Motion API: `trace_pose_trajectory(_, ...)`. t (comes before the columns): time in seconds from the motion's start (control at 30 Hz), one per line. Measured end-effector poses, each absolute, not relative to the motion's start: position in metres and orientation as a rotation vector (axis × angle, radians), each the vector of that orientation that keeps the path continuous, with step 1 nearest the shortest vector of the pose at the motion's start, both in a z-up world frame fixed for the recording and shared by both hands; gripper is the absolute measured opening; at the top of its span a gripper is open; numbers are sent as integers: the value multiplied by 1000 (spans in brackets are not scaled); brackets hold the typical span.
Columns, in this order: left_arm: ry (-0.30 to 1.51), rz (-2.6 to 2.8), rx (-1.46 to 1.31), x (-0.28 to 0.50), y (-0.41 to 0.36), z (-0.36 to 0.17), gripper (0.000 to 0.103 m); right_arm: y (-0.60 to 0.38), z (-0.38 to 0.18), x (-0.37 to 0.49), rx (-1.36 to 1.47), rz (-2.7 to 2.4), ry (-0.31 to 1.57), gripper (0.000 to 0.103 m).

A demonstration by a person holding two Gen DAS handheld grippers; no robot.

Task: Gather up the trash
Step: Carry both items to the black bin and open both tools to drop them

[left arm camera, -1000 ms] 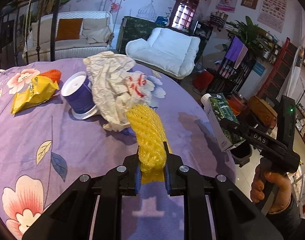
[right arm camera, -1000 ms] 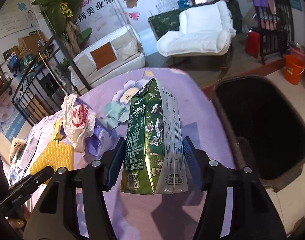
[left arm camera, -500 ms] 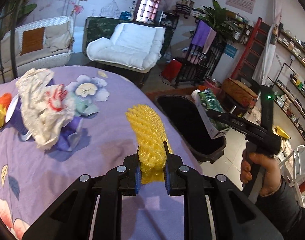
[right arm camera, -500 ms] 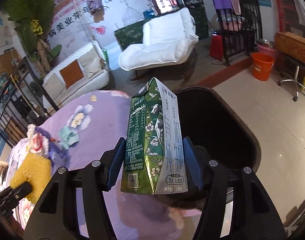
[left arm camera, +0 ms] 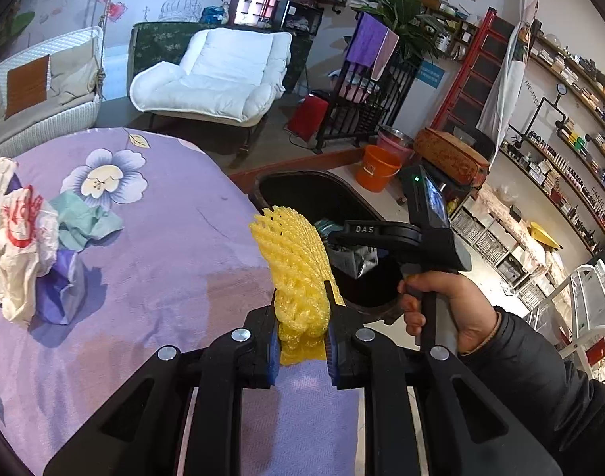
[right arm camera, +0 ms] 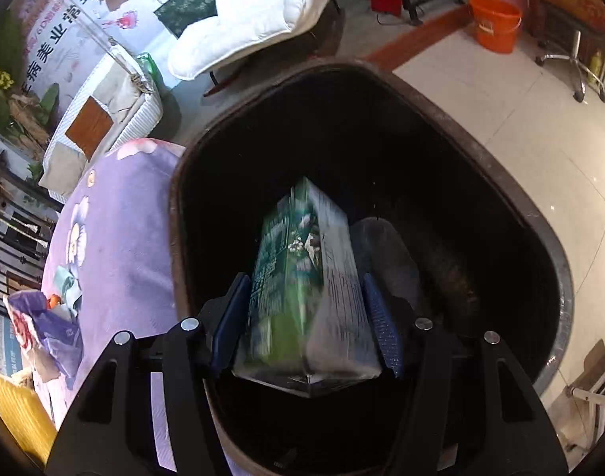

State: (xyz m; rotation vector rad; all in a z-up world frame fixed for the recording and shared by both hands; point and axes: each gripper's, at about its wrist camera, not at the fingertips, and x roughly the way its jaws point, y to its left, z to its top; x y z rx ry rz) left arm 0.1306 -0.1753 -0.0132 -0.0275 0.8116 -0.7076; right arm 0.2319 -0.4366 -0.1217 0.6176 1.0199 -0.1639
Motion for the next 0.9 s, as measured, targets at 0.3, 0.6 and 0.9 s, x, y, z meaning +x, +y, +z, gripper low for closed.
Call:
trace_pose_trajectory(0.3,869,-748,-23,145,-205,-22,18,-435,-100,195,564,-174,899,70)
trace_pose_trajectory(0.6,926,-815,6,174,-260,-33,18,-436,-56,98,437,-352,637,77)
trace_pose_trajectory(0.9,1021,-843,52,189,-305,-54,18,-455,-53,40,474,-453,589,79)
